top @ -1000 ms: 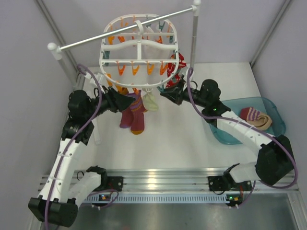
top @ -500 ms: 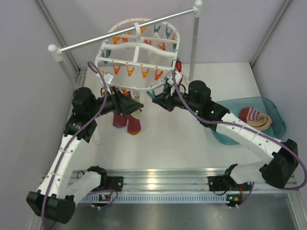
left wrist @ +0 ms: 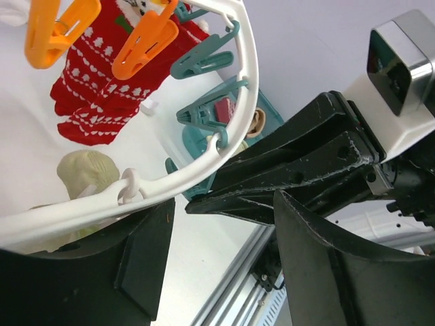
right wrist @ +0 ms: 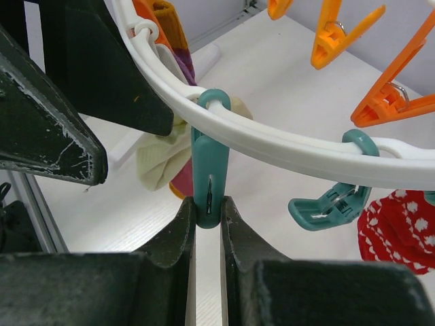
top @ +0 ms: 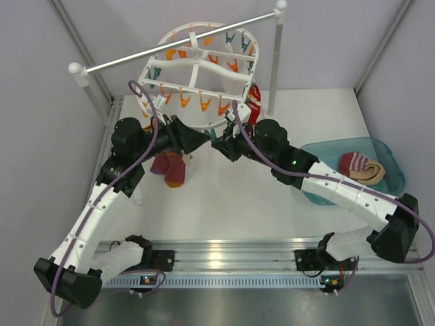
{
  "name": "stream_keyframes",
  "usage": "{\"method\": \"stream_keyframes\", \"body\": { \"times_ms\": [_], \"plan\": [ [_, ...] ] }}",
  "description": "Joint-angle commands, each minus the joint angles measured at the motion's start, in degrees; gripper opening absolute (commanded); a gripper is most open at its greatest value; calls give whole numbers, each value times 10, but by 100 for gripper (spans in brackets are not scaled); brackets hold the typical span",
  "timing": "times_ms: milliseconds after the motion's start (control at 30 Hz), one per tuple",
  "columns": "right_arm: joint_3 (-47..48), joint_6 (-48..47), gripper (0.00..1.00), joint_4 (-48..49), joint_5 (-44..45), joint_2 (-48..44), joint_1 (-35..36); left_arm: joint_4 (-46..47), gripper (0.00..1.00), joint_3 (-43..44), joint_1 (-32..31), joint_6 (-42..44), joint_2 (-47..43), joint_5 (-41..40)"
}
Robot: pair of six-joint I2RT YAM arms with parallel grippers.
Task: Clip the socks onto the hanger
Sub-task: Open the clamp at the hanger.
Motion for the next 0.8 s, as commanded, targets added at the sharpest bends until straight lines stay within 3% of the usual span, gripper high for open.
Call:
{"method": "stream_keyframes", "body": {
  "times_ms": [0,200,467,767],
  "plan": [
    [22,13,0,-7,14,3,20,22,65,15,-16,21,-2,-93],
    [18,5,0,2,14,4,27,51,67,-4,-26,1,4,-98],
    [21,6,0,4,5,0,34,79,76,-26,-43,9,5,-158],
    [28,6,0,7,-1,8,43,151,74,-41,-46,-5,16,-175]
  ]
}}
